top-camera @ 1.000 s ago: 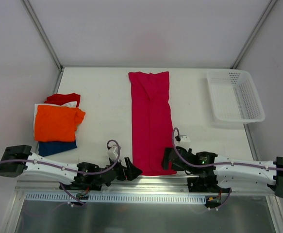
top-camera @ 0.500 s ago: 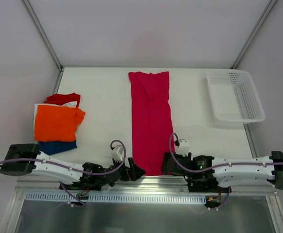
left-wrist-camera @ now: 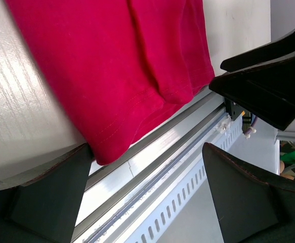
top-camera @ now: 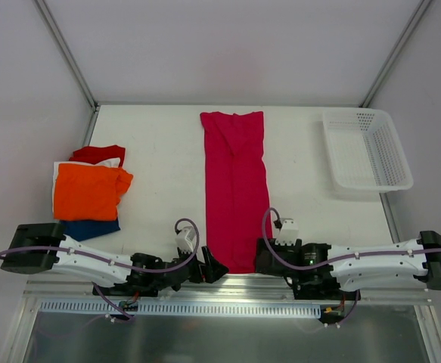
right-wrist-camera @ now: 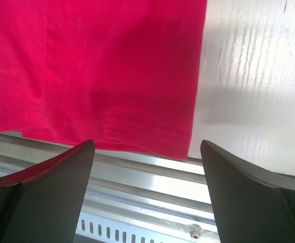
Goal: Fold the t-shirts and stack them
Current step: Fold the tshirt
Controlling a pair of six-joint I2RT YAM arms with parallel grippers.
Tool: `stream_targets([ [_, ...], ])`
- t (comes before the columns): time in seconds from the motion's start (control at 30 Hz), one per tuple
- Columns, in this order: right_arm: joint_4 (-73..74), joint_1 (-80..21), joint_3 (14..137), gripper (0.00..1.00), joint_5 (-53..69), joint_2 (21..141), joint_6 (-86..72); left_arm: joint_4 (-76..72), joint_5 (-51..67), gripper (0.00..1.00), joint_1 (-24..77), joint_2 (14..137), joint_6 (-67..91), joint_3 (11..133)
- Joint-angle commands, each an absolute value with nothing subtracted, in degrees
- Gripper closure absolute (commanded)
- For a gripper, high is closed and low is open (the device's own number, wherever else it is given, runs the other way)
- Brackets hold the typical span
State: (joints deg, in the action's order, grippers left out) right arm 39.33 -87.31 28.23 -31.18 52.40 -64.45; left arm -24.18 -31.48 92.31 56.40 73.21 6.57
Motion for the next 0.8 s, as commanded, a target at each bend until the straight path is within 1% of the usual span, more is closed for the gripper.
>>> stream_targets([
  [0.0,39.20,-88.15,28.30,0.10,-31.82,54.66,-67.32,-20.84,-30.59,0.09,92.99,54.94,74.27,5.62],
  [0.27,30.33,-88.24,25.93,0.10,-29.80,60.19,-67.94,-18.02,-30.94,0.11,92.99,53.17,74.09,5.80],
  [0.37,29.01,-88.33,25.93,0.10,-29.36,61.26,-67.68,-17.40,-31.03,0.14,92.99,53.00,74.09,5.80],
  [0.4,28.83,-88.33,26.10,0.10,-29.27,61.69,-67.68,-17.14,-31.20,0.17,92.99,53.09,74.18,5.89],
  [0.47,28.92,-88.33,26.10,0.12,-29.27,61.87,-67.59,-16.35,-31.29,0.21,92.90,53.17,74.36,6.06],
  [0.5,29.18,-88.33,26.19,0.15,-29.18,61.87,-67.50,-15.48,-31.38,0.25,92.99,53.17,74.70,6.33],
  [0.6,29.62,-88.42,26.28,0.23,-29.09,61.70,-67.50,-14.51,-31.29,0.33,92.99,53.61,75.06,6.94],
  [0.63,29.88,-88.50,26.28,0.30,-29.18,61.70,-67.67,-13.98,-31.38,0.39,92.99,53.79,75.06,7.03],
  [0.7,30.67,-88.86,26.72,0.38,-29.18,61.70,-67.94,-13.54,-31.29,0.49,92.99,54.40,75.15,7.56],
  [0.73,30.93,-88.94,26.81,0.43,-29.18,61.79,-68.03,-13.36,-31.38,0.60,92.90,54.67,75.15,7.73],
  [0.77,31.29,-89.21,26.89,0.46,-29.27,61.79,-68.11,-13.01,-31.29,0.64,92.99,54.93,75.15,7.82],
])
